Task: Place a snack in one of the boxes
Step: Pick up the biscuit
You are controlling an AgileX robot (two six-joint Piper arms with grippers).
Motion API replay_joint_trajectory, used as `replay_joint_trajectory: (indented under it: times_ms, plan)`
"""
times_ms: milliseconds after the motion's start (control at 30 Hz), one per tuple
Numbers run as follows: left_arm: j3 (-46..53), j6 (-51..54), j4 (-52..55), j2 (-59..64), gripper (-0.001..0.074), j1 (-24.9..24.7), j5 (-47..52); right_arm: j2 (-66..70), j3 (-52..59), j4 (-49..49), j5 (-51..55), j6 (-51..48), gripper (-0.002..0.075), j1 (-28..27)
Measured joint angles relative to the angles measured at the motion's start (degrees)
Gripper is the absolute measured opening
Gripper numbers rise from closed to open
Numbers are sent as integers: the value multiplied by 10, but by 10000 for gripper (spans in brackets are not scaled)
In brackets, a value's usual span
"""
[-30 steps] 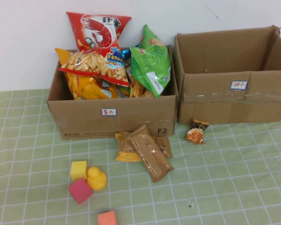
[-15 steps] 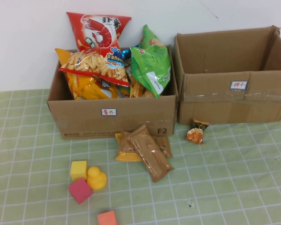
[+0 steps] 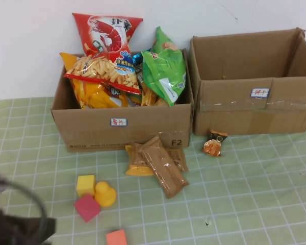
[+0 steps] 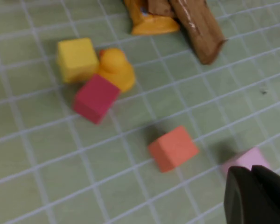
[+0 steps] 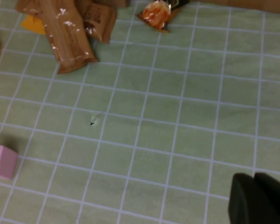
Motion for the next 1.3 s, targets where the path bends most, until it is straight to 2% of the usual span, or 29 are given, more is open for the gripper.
replay_joint_trajectory:
  times_ms: [133, 267, 467, 567, 600, 667, 833, 1033, 1167, 1233, 1300]
  plan:
    - [-50, 59, -55, 114, -2, -18, 36, 17, 0, 9, 0, -11, -2, 0]
    - [-106, 79, -61, 186, -1, -66, 39, 24, 0, 10, -1, -12, -2, 0]
    - [-167, 78, -51, 272, -1, -187, -47, 28, 2, 11, -15, -16, -2, 0]
    - [-182, 32, 9, 311, -1, -254, -107, 32, 21, 15, -42, -17, -2, 0]
    - [-195, -24, 75, 346, -1, -291, -138, 32, 41, 22, -61, -18, -2, 0]
    - [-211, -100, 142, 381, -1, -312, -148, 32, 52, 36, -67, -18, -2, 0]
    - [-282, -182, 247, 487, -1, -328, -130, 32, 57, 76, -78, -18, -2, 0]
    - [-324, -195, 258, 594, -1, -329, -133, 32, 57, 80, -85, -18, -2, 0]
    - [-349, -264, 250, 637, 0, -329, -143, 32, 57, 82, -87, -18, -2, 0]
    - [-356, -313, 249, 648, 18, -329, -164, 32, 57, 86, -87, -18, -2, 0]
    - [-362, -352, 248, 653, 70, -329, -195, 32, 57, 87, -87, -18, -2, 0]
